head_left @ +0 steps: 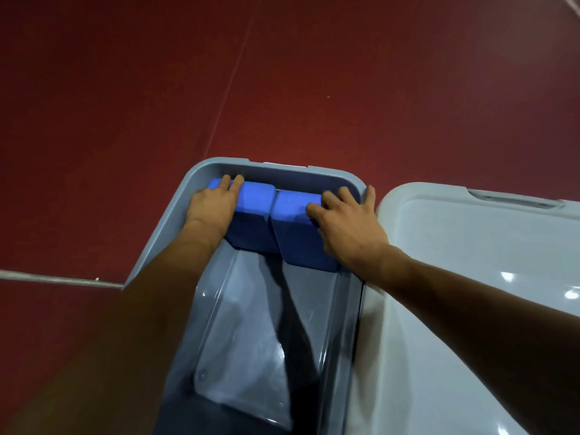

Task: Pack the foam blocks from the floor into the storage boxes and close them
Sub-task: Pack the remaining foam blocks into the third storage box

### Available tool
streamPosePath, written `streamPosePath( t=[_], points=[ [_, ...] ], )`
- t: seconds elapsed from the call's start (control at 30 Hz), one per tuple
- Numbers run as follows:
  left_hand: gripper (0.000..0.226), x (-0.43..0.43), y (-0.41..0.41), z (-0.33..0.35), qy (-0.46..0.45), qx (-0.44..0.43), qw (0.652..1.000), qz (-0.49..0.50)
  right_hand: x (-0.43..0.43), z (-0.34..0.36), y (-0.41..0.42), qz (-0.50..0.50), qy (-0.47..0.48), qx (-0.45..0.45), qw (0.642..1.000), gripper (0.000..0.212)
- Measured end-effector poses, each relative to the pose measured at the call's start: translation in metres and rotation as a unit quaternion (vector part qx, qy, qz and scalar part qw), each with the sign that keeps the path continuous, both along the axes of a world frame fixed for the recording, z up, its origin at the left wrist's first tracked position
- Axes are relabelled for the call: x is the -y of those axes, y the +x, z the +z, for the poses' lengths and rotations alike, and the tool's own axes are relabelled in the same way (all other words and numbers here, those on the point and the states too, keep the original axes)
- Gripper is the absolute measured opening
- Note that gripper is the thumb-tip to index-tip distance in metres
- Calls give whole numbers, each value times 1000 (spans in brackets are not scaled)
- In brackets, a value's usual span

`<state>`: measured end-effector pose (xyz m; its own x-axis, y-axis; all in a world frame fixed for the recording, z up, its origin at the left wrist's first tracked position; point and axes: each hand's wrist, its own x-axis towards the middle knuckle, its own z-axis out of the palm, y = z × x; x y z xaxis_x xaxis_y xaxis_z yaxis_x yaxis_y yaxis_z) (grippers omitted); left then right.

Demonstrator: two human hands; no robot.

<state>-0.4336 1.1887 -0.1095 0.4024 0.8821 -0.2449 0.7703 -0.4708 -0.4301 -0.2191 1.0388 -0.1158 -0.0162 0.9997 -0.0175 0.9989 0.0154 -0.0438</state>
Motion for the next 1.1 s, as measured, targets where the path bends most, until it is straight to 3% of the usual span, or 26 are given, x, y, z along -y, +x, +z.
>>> streamPosePath(
  t=[0.07,0.23,0.4,0.6,0.87,1.0,1.1],
  points=[
    [83,7,0,0,13,-14,1000,-3,-1,0,2,11,-11,-20,1000,22],
    [100,26,-12,-20,46,1,999,15,-6,-2,1,-29,-14,-47,998,30],
    [95,22,4,-31,54,0,996,66,-11,-3,-6,-82,14,-46,996,33],
    [84,10,35,-34,23,-92,988,123,-15,-1,-2,-85,11,-69,994,33],
    [104,16,10,-29,17,1,994,107,-12,1,-1,-66,1,-85,994,26],
    [117,30,-12,-22,-128,165,962,178,-9,1,0,-70,-12,-104,992,28],
    [111,56,-24,-19,-173,198,951,162,-3,13,4,-47,-60,-110,991,42]
  ],
)
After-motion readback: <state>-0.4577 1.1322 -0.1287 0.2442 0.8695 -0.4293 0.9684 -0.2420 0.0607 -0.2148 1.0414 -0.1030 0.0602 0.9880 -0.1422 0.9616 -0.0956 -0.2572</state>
